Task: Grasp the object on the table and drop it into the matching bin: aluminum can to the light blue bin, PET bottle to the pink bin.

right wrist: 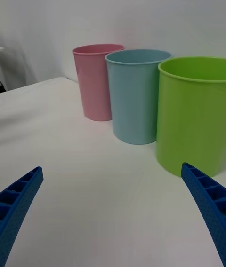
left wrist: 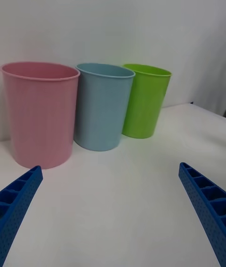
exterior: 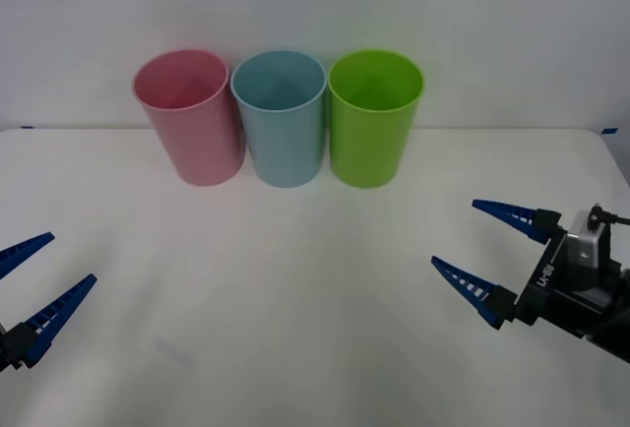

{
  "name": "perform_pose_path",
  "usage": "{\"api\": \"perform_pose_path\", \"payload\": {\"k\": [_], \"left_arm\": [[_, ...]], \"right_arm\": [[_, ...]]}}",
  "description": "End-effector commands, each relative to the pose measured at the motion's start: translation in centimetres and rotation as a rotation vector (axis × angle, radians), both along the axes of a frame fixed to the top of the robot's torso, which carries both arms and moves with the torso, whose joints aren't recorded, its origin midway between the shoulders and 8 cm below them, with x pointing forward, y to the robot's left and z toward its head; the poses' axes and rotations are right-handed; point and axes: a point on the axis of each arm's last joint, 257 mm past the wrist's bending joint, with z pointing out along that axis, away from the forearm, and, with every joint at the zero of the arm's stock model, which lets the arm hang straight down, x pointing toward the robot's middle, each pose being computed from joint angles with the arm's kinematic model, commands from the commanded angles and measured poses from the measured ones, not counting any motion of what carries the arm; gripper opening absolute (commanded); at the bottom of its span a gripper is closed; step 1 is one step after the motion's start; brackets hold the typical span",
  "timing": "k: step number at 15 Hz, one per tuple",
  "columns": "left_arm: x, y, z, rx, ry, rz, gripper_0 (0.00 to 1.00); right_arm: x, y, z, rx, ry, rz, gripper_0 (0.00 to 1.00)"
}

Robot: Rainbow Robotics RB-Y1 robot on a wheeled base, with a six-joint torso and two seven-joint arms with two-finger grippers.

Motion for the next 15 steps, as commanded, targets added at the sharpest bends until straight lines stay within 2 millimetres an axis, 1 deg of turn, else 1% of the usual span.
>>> {"api": "perform_pose_path", "payload": {"k": [1,4,8,11,15], "left_arm": [[0.0,0.0,0.0,0.0,0.0,0.0,1.0],[0.0,0.0,0.0,0.0,0.0,0.0,1.0],[0.0,0.0,0.0,0.0,0.0,0.0,1.0],[0.0,0.0,0.0,0.0,0.0,0.0,1.0],[0.0,0.0,0.0,0.0,0.0,0.0,1.0]], "right_arm": [[-1.8,-1.9,-0.7,-0.01,0.019,-0.002,1.0],[-3.4,-4.1,-1.3,-0.004,0.036,-0.04,1.0],[-4.8,-6.0,-2.1,-0.003,0.055,-0.082,1.0],[-5.6,-6.7,-2.6,-0.002,0.069,-0.096,1.0],[-5.7,-6.4,-2.7,-0.001,0.068,-0.091,1.0]]}}
